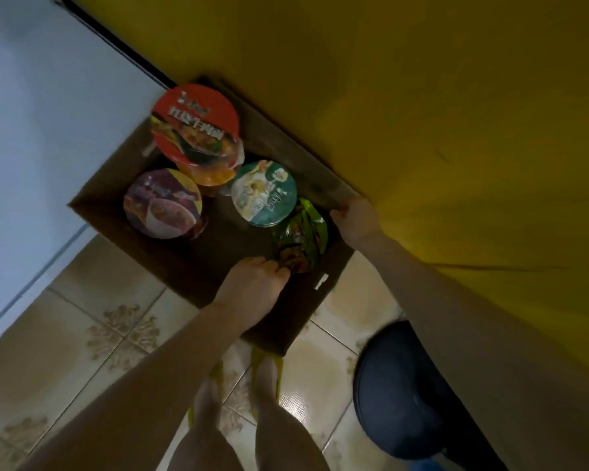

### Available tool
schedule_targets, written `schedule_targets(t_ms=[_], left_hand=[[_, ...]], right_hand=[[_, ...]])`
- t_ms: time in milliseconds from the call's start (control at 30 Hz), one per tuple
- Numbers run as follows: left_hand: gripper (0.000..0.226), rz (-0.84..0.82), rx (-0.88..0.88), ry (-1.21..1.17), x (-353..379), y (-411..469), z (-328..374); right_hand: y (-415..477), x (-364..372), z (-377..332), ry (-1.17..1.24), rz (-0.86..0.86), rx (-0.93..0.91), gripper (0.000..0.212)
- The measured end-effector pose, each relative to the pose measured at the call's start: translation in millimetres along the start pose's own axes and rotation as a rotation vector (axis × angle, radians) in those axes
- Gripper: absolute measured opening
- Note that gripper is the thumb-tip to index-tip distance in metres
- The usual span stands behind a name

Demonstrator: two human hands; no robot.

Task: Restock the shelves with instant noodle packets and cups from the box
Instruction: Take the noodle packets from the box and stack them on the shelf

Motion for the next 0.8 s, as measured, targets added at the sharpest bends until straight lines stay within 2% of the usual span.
schedule_targets(t_ms=[67,200,267,367,500,633,733,800], left_hand=[[0.021,-0.016,0.044,-0.018,27,25,6],[0.037,-0.148,0.128,0.043,94,71,14],[0.036,-0.106,0.203,0.077,114,86,19],[0.040,0.023,0.335,0.149,142,106,24],[0.051,-0.020,0.388,0.160,163,131,33],[0.049,-0.029,0.372,0.186,183,141,28],[0.043,-0.238,0.353,0.293,210,142,23],[0.040,-0.245,0.330,0.263,209,141,22]], right_hand=[[26,23,15,0.017,-0.035,0.026,0.018],[75,53,39,-0.046,-0.071,0.055,0.017],[92,61,49,-0.062,-0.087,0.079,0.011],[111,71,52,-0.091,-0.096,0.065,0.016],[127,82,55,-0.057,-0.128,0.066,0.019],[132,83,61,-0.068,-0.132,0.056,0.040],[128,83,62,-0.073,-0.144,0.038,0.041],[127,81,63,-0.080,-0.123,0.034,0.040]])
Point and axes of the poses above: each hand's wrist, its own y-axis towards the middle knuckle, its own x-axis out of the palm, z = x × y, the point moved 9 cm from there along y, towards the middle knuckle, and after that the axes turned 9 degrees about y, right-handed, at the moved point
